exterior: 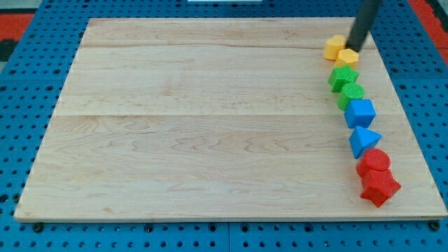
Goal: Move the yellow heart down a bit
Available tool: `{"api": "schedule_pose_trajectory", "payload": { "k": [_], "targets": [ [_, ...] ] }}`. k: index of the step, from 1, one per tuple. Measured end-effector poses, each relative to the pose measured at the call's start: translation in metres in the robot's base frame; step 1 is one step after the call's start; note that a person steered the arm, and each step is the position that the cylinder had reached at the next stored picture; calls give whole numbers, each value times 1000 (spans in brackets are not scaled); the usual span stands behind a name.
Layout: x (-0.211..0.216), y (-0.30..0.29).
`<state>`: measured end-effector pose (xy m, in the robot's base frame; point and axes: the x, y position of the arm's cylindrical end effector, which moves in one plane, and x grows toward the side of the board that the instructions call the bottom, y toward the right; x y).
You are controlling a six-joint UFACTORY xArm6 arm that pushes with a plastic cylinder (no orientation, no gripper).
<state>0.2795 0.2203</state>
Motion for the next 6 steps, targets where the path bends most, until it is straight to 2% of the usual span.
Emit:
{"api": "schedule_pose_trajectory", "payload": {
  "k": [1,2,3,4,5,6],
  "targets": [
    [-5,-87],
    [-17,-145],
    [-37,-125],
    [-33,-152],
    [-3,-144],
    [2,-139]
  ]
}}
